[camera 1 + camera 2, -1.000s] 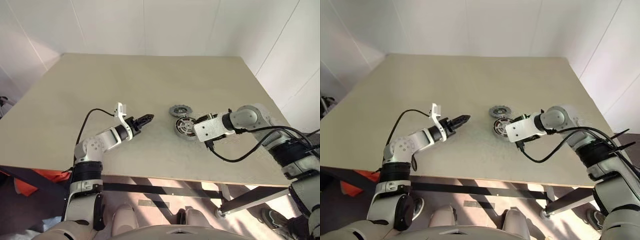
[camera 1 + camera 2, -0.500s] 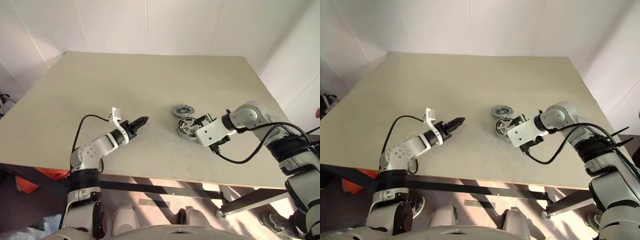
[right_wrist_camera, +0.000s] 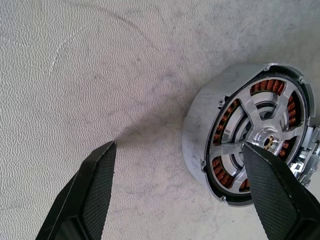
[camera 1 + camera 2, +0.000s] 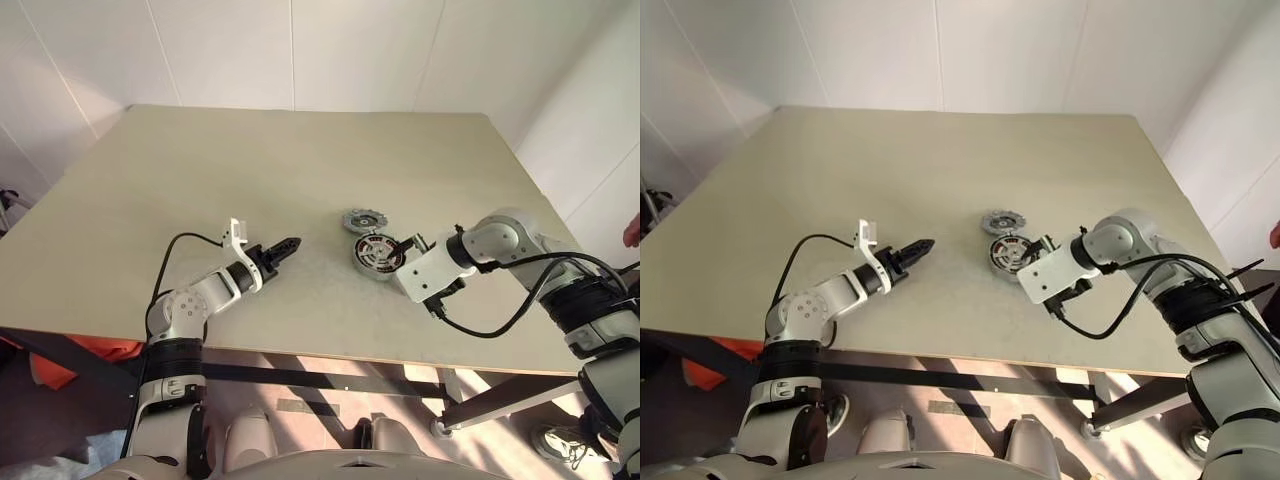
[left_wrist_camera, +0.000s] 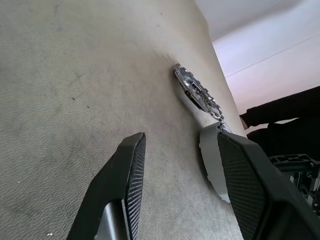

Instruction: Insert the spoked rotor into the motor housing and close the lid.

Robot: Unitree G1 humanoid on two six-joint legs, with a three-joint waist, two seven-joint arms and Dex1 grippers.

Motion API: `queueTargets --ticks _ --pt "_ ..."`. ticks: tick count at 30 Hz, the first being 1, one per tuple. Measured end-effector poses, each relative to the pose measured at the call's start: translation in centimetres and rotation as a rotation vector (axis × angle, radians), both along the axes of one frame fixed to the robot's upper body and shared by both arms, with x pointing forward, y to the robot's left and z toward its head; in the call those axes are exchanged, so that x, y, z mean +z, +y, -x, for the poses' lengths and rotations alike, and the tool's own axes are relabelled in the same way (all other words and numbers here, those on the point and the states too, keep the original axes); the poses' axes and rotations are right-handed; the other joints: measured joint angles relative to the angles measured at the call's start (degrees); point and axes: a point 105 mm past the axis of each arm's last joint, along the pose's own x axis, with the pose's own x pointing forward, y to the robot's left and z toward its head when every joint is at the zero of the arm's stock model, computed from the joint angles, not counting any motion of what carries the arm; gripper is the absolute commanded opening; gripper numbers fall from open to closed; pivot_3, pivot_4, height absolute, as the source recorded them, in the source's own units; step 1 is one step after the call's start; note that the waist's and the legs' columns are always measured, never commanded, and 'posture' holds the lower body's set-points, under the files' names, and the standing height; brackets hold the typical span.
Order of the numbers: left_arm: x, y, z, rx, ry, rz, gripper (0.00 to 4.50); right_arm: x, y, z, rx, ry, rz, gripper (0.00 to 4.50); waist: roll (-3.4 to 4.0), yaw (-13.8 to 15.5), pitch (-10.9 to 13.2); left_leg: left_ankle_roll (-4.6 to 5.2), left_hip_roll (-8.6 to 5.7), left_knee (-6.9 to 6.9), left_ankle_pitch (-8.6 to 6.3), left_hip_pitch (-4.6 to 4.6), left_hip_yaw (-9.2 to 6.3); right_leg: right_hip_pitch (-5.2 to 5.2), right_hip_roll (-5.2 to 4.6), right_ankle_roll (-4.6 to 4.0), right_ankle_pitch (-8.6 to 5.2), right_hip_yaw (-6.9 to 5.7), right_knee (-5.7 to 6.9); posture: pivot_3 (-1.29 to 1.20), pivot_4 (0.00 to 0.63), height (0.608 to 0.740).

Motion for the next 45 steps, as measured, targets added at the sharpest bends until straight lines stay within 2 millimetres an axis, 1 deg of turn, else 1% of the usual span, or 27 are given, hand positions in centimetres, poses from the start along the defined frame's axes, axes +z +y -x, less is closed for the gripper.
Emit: queueTargets --ticks 6,16,19,20,21,22,26,31,39,45 --pt "0.0 0.1 0.0 0.004 -0.002 -0.001 2.42 0.0 0.6 0.3 0.026 -0.004 -0.001 4.49 0.0 -0.02 0.0 0.0 0.0 0.0 0.0 0.01 0.0 0.0 0.0 0.0 0.0 0.0 0.0 0.0 0.0 0.74" --pt "-0.4 0.2 0.1 0.011 0.009 -0.005 2.42 -0.3 1.0 0.5 0.03 0.018 -0.003 4.49 -0.1 -0.03 -0.06 -0.01 0.03 -0.02 0.0 0.03 0.0 0.0 0.01 0.0 0.0 0.0 0.0 0.0 0.0 0.74" --pt "-0.5 0.2 0.3 0.013 0.012 -0.006 2.42 -0.5 1.0 0.4 0.02 0.035 -0.005 3.92 -0.22 -0.14 -0.14 -0.01 0.03 -0.02 -0.01 0.08 0.0 0.06 0.02 0.0 0.0 0.0 0.0 0.0 0.0 0.74" --pt "-0.6 0.3 0.3 0.015 0.014 -0.007 2.42 -0.6 0.9 0.4 0.018 0.042 -0.004 3.62 -0.25 -0.21 -0.15 -0.01 0.04 -0.02 -0.01 0.09 0.0 0.06 0.02 0.0 0.0 0.0 0.0 0.0 0.0 0.74" --pt "-0.7 0.3 0.4 0.017 0.018 -0.009 2.42 -0.7 1.1 0.5 0.019 0.047 -0.007 3.22 -0.26 -0.4 -0.16 -0.02 0.04 -0.02 -0.01 0.1 0.0 0.07 0.02 0.0 0.0 0.0 0.0 0.0 0.0 0.74" --pt "-0.7 0.3 0.4 0.018 0.019 -0.009 2.42 -0.7 1.3 0.4 0.019 0.046 -0.016 2.95 -0.26 -0.54 -0.16 -0.02 0.03 -0.01 -0.01 0.1 0.0 0.07 0.02 0.0 0.0 0.0 0.0 0.0 0.0 0.74" --pt "-0.7 0.2 0.6 0.023 0.015 -0.007 2.42 -0.5 1.6 0.2 0.026 0.039 -0.026 1.63 -0.28 -0.88 -0.18 -0.02 0.02 -0.01 -0.01 0.11 -0.01 0.1 0.01 0.0 0.0 0.0 0.0 0.0 0.0 0.74" --pt "-1.3 -0.1 1.1 0.036 0.033 0.008 2.42 -0.2 1.6 -0.1 0.026 0.033 -0.025 1.63 -0.28 -0.93 -0.17 0.01 0.02 -0.02 -0.03 0.05 0.0 0.1 0.01 0.0 0.0 -0.01 -0.1 0.0 0.0 0.74" --pt "-1.6 -1.9 1.9 0.021 0.046 0.035 2.42 -0.3 2.1 -1.2 0.011 0.046 -0.036 1.63 -0.31 -1.42 -0.17 -0.01 0.03 -0.01 -0.02 0.1 0.0 0.1 0.02 0.0 0.0 -0.01 -0.09 0.0 0.0 0.74" --pt "-1.5 -1.4 2.0 0.034 0.043 0.032 2.42 -0.3 2.0 -1.1 0.012 0.064 -0.024 1.63 -0.31 -1.38 -0.17 -0.01 0.02 0.0 -0.01 0.12 -0.01 0.14 0.01 0.0 0.0 0.0 -0.09 0.0 0.0 0.74"
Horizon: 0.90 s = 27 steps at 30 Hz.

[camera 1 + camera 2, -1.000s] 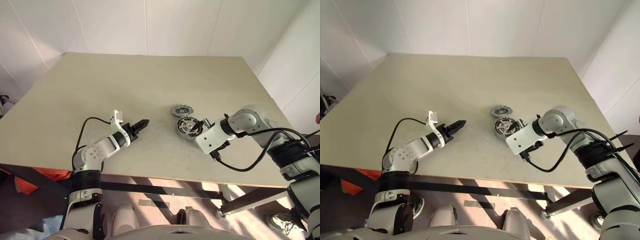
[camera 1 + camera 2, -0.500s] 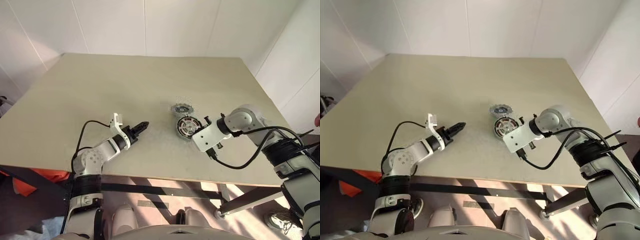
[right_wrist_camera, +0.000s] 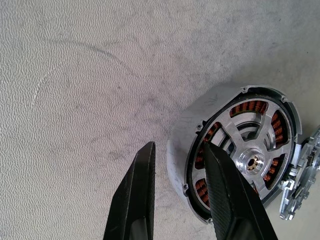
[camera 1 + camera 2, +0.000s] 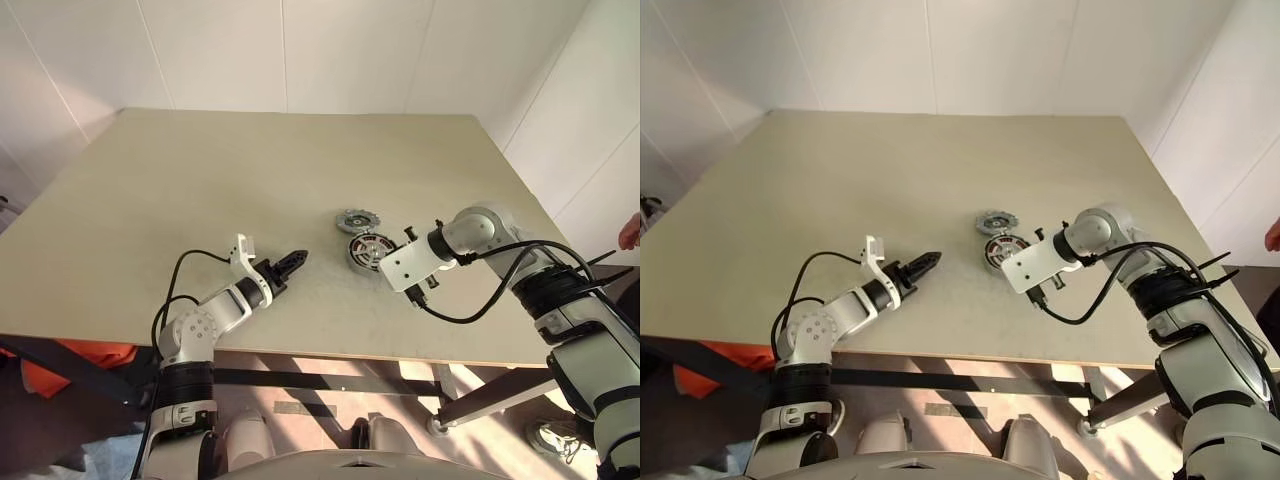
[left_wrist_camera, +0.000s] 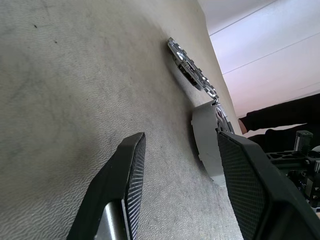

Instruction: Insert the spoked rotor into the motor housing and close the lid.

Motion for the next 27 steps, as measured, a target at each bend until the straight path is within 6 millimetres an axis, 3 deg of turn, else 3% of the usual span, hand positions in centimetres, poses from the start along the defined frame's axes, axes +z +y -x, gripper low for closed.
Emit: queueTargets --ticks 7,18,24,27 --pt "-0.2 0.0 0.2 0.011 0.009 0.0 2.42 0.3 0.0 0.1 -0.045 0.073 -0.011 0.01 -0.06 0.05 -0.04 0.06 0.02 -0.05 -0.04 -0.06 0.0 0.0 0.01 -0.01 0.0 -0.05 -0.11 0.0 0.0 0.74" --pt "-0.3 0.1 0.3 0.018 0.012 -0.002 2.42 0.0 0.6 -0.7 -0.131 0.107 -0.048 0.0 -0.09 -0.74 -0.04 0.01 0.04 -0.05 -0.01 0.05 0.02 0.01 0.02 0.0 0.0 -0.02 -0.11 0.0 0.0 0.74" --pt "-0.2 0.1 0.3 0.018 0.011 -0.003 2.42 0.6 1.6 -1.1 -0.321 0.21 -0.145 0.0 -0.03 -1.37 0.02 0.0 0.04 -0.05 0.0 -0.07 0.0 -0.09 0.03 -0.05 0.03 -0.01 -0.11 0.0 0.0 0.74" --pt "-0.1 0.0 0.2 0.019 0.004 0.001 2.42 1.9 2.9 -1.2 -0.452 0.292 -0.243 0.0 0.09 -1.25 0.09 0.0 0.03 -0.15 0.0 -0.14 0.0 -0.19 0.03 -0.07 0.04 -0.03 -0.1 0.0 0.0 0.74"
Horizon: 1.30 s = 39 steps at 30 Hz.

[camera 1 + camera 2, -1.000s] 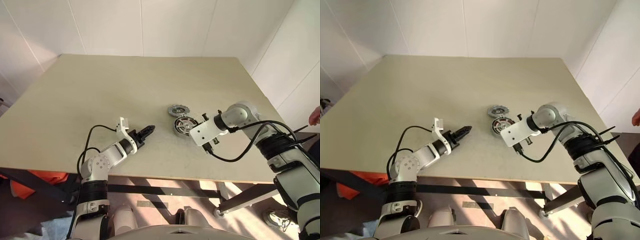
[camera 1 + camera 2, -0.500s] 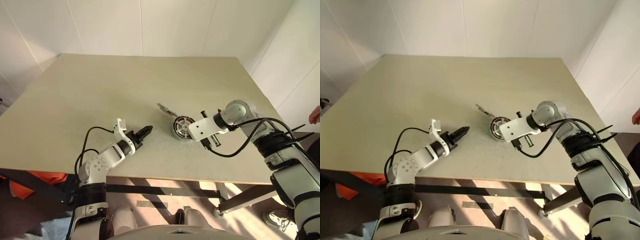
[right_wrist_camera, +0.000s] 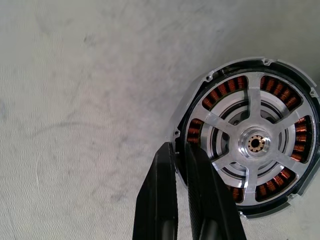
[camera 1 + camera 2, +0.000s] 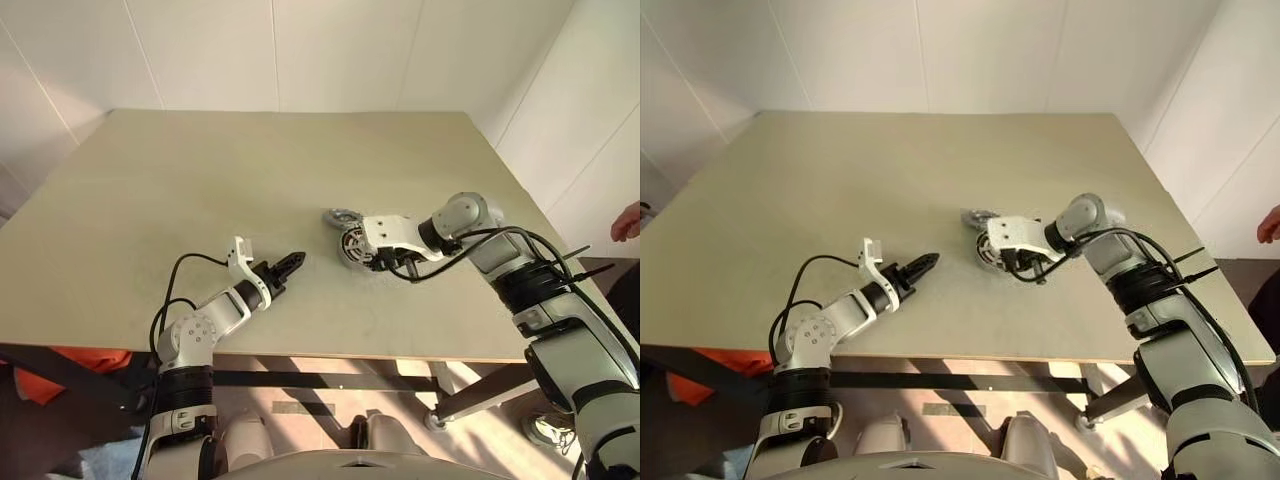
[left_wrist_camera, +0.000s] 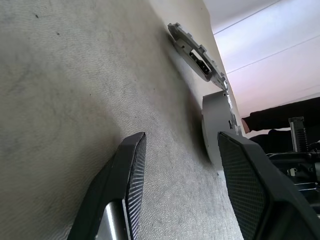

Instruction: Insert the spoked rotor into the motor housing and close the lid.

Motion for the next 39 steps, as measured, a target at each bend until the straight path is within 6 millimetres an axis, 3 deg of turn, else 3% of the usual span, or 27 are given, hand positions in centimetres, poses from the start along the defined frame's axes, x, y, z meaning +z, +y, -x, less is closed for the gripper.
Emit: queueTargets --ticks 7,11,18,21,25,32,39 --pt "0.0 -0.1 0.1 0.001 -0.007 0.006 2.42 4.6 3.4 0.3 -0.257 0.175 -0.185 0.0 0.13 0.59 0.08 -0.09 0.0 -0.28 0.06 0.06 0.02 -0.03 0.02 0.0 0.0 -0.02 -0.12 0.0 0.0 0.74" --pt "-0.1 1.1 0.6 0.034 -0.029 -0.038 2.42 5.4 5.1 1.6 -0.409 0.406 -0.249 0.0 0.12 1.11 0.08 -0.47 0.02 -0.85 0.28 0.35 0.02 0.01 0.11 0.0 0.0 -0.02 -0.21 0.0 0.0 0.74" --pt "2.8 10.3 2.3 0.238 -0.191 -0.178 2.42 2.3 7.2 2.0 -0.687 0.609 -0.223 0.0 0.23 1.78 0.15 -1.18 0.19 -1.41 0.69 0.5 0.05 -0.15 0.32 -0.03 -0.02 -0.03 -0.23 0.0 0.0 0.74" --pt "2.8 11.7 3.4 0.272 -0.186 -0.191 2.42 2.4 7.9 1.0 -0.756 0.595 -0.245 0.0 0.2 2.17 0.14 -1.17 0.12 -1.36 0.68 0.51 0.04 -0.08 0.28 -0.02 -0.02 -0.01 -0.26 0.0 0.0 0.74" --pt "1.9 11.4 4.6 0.282 -0.152 -0.181 2.42 2.4 8.8 -0.2 -0.845 0.599 -0.273 0.0 0.2 2.7 0.14 -1.17 0.15 -1.37 0.68 0.65 0.01 -0.04 0.3 0.0 -0.02 0.01 -0.16 0.0 0.0 0.74" --pt "1.1 8.4 4.9 0.214 -0.124 -0.151 2.42 2.7 9.9 -2.0 -0.963 0.638 -0.369 0.0 0.2 2.86 0.14 -1.45 0.16 -1.4 0.85 0.66 -0.03 -0.12 0.31 0.06 -0.01 0.02 -0.01 0.0 0.0 0.74" --pt "1.0 7.8 4.8 0.196 -0.126 -0.161 2.42 3.5 9.9 -3.6 -1.023 0.602 -0.463 2.22 0.2 2.87 0.14 -1.44 0.15 -1.45 0.84 0.62 -0.03 -0.16 0.33 0.05 -0.01 0.01 -0.05 0.0 0.0 0.74"
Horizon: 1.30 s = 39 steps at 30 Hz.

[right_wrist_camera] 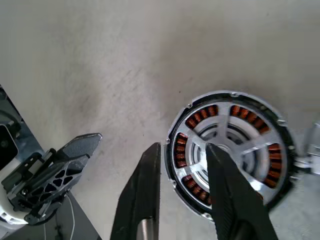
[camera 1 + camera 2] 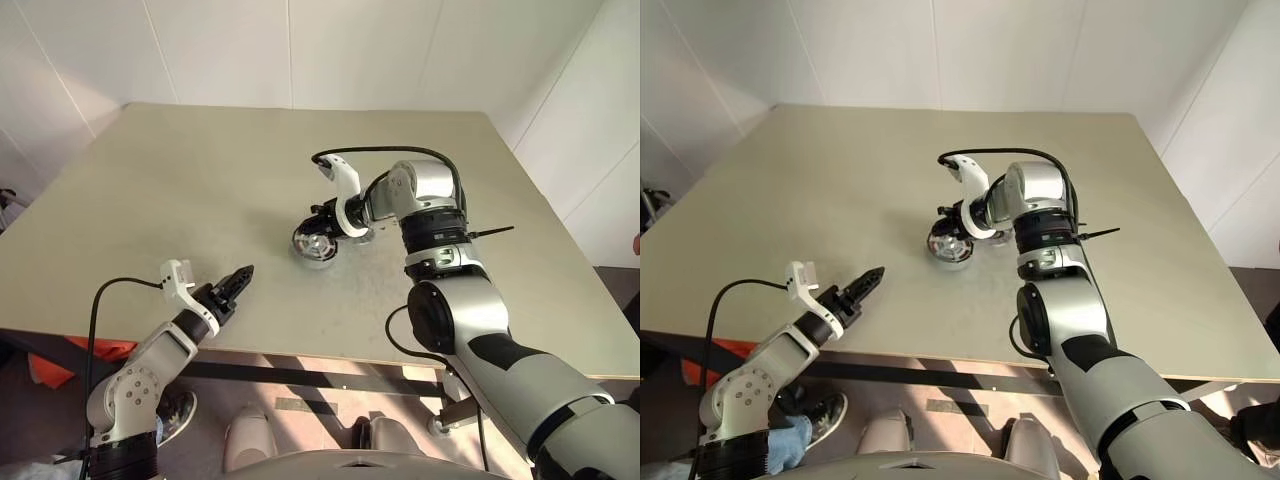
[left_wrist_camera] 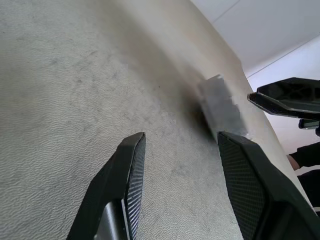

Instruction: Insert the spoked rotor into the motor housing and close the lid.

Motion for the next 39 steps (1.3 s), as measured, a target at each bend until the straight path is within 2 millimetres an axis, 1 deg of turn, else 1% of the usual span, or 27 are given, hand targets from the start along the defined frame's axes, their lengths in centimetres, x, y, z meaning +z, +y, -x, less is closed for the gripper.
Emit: queueTargets --ticks 4,7,8,10,11,12,13,14,15,17,19,20,22,23,25,27,30,32,36,39 --pt "0.1 -0.4 -0.2 -0.023 -0.004 -0.01 2.42 1.2 0.5 0.0 0.015 -0.013 -0.036 2.22 0.0 0.01 0.0 0.0 0.0 -0.02 0.0 0.0 0.0 0.0 0.0 0.0 0.0 0.0 -0.01 0.0 0.0 0.74" --pt "0.5 -1.1 -0.8 -0.05 -0.018 -0.005 2.42 3.4 0.9 -0.2 0.053 -0.09 -0.108 2.22 0.0 0.15 0.0 0.0 0.0 0.0 0.0 0.01 0.0 0.03 -0.01 0.01 0.0 -0.01 0.0 0.0 0.0 0.74" --pt "0.7 -1.3 -1.0 -0.057 -0.026 -0.002 2.42 4.2 0.8 -0.5 0.062 -0.144 -0.116 2.22 0.0 0.2 0.0 0.0 -0.01 0.03 0.0 0.0 0.0 0.04 -0.01 0.01 0.0 -0.01 0.01 0.0 0.0 0.74" --pt "1.6 -1.8 -1.8 -0.078 -0.055 0.009 2.42 6.2 0.1 -1.2 0.081 -0.313 -0.117 2.22 -0.04 0.55 -0.03 0.0 -0.01 0.08 0.0 -0.02 -0.02 0.08 -0.03 0.02 0.01 -0.02 0.01 0.0 0.0 0.74" --pt "2.2 -2.2 -2.5 -0.09 -0.073 0.023 2.42 6.7 -0.7 -1.5 0.09 -0.412 -0.097 2.22 -0.11 0.81 -0.07 0.0 -0.02 0.1 0.0 0.02 -0.03 0.18 -0.04 0.03 0.02 -0.04 0.0 0.0 0.0 0.74" --pt "2.8 -2.5 -3.0 -0.1 -0.093 0.032 2.42 6.6 -1.5 -1.7 0.092 -0.472 -0.074 2.22 -0.22 1.0 -0.13 0.01 -0.02 0.14 0.0 0.04 -0.04 0.21 -0.04 0.05 0.03 -0.04 -0.01 0.0 0.0 0.74" --pt "3.3 -2.8 -3.5 -0.111 -0.107 0.042 2.42 6.1 -2.2 -1.9 0.087 -0.495 -0.052 2.22 -0.26 1.06 -0.16 0.01 -0.03 0.18 0.0 0.04 -0.04 0.23 -0.04 0.09 0.05 -0.02 0.0 0.0 0.0 0.74" --pt "3.9 -3.4 -4.2 -0.128 -0.124 0.054 2.42 5.1 -3.2 -2.0 0.068 -0.496 -0.033 2.22 -0.29 1.17 -0.18 0.01 -0.06 0.22 0.0 0.04 -0.03 0.26 -0.05 0.13 0.09 0.0 0.0 0.0 0.0 0.74" --pt "4.4 -3.9 -4.8 -0.149 -0.138 0.065 2.42 3.8 -4.4 -1.9 0.048 -0.492 -0.007 2.22 -0.29 1.46 -0.18 0.01 -0.07 0.26 0.0 0.04 -0.03 0.27 -0.05 0.16 0.11 0.01 0.0 0.0 0.0 0.74" --pt "5.2 -4.5 -5.8 -0.173 -0.155 0.082 2.42 0.6 -6.7 -1.4 0.011 -0.444 0.045 2.22 -0.28 1.62 -0.18 0.02 -0.09 0.33 0.01 0.03 -0.03 0.26 -0.06 0.17 0.14 0.07 0.03 0.0 0.0 0.74" --pt "5.3 -5.1 -6.4 -0.19 -0.148 0.098 2.42 -1.4 -8.3 -0.7 -0.008 -0.414 0.091 2.22 -0.25 1.63 -0.16 0.02 -0.1 0.35 0.0 0.01 -0.03 0.23 -0.06 0.18 0.15 0.07 0.05 0.0 0.0 0.74" --pt "5.2 -5.6 -6.9 -0.207 -0.135 0.101 2.42 -2.3 -9.5 -0.2 -0.023 -0.403 0.122 2.22 -0.25 1.69 -0.16 0.02 -0.1 0.36 0.01 0.01 -0.03 0.24 -0.06 0.18 0.15 0.07 0.05 0.0 0.0 0.74" --pt "4.4 -6.7 -7.4 -0.241 -0.092 0.084 2.42 -3.3 -11.1 0.5 -0.06 -0.392 0.171 2.22 -0.24 1.58 -0.17 0.03 -0.1 0.36 0.0 0.05 -0.03 0.24 -0.05 0.18 0.15 0.09 0.05 0.0 0.0 0.74" --pt "3.7 -7.4 -7.7 -0.266 -0.057 0.069 2.42 -3.6 -11.9 0.8 -0.089 -0.397 0.192 2.22 -0.24 1.68 -0.17 0.03 -0.1 0.36 0.0 0.04 -0.03 0.24 -0.05 0.18 0.15 0.09 0.07 0.0 0.0 0.74" --pt "3.0 -8.6 -7.7 -0.304 -0.021 0.055 2.42 -4.0 -12.8 1.4 -0.131 -0.398 0.211 2.22 -0.24 1.64 -0.17 0.04 -0.11 0.38 0.0 0.04 -0.03 0.24 -0.06 0.18 0.15 0.11 0.07 0.0 0.0 0.74" --pt "2.8 -9.7 -7.5 -0.345 -0.005 0.057 2.42 -4.3 -13.5 1.8 -0.164 -0.391 0.221 2.22 -0.24 1.6 -0.17 0.04 -0.12 0.39 0.0 0.05 -0.03 0.24 -0.06 0.18 0.15 0.12 0.09 0.0 0.0 0.74" --pt "2.7 -10.8 -7.5 -0.385 0.004 0.049 2.42 -4.0 -14.0 2.2 -0.203 -0.395 0.217 2.22 -0.21 1.6 -0.18 0.04 -0.11 0.4 0.0 0.11 -0.03 0.25 -0.07 0.16 0.15 0.13 0.16 0.0 0.0 0.74" --pt "2.0 -11.0 -7.5 -0.392 0.032 0.022 2.42 -3.8 -13.8 2.4 -0.25 -0.361 0.154 2.22 -0.18 1.56 -0.2 0.04 -0.12 0.4 0.0 0.17 -0.02 0.29 -0.07 0.16 0.15 0.15 0.18 0.0 0.0 0.74" --pt "1.8 -11.3 -7.4 -0.407 0.037 0.006 2.42 -4.2 -12.8 3.0 -0.374 -0.171 -0.063 2.22 -0.04 1.56 -0.29 0.05 -0.21 0.44 0.01 0.18 -0.03 0.31 -0.15 0.15 0.15 0.16 0.25 0.0 0.0 0.74" --pt "1.6 -11.5 -7.2 -0.419 0.048 0.001 2.42 -3.9 -13.1 2.7 -0.508 -0.043 -0.2 2.22 -0.02 1.59 -0.31 0.02 -0.21 0.45 0.04 0.18 -0.03 0.3 -0.16 0.15 0.15 0.16 0.31 0.0 0.0 0.74"
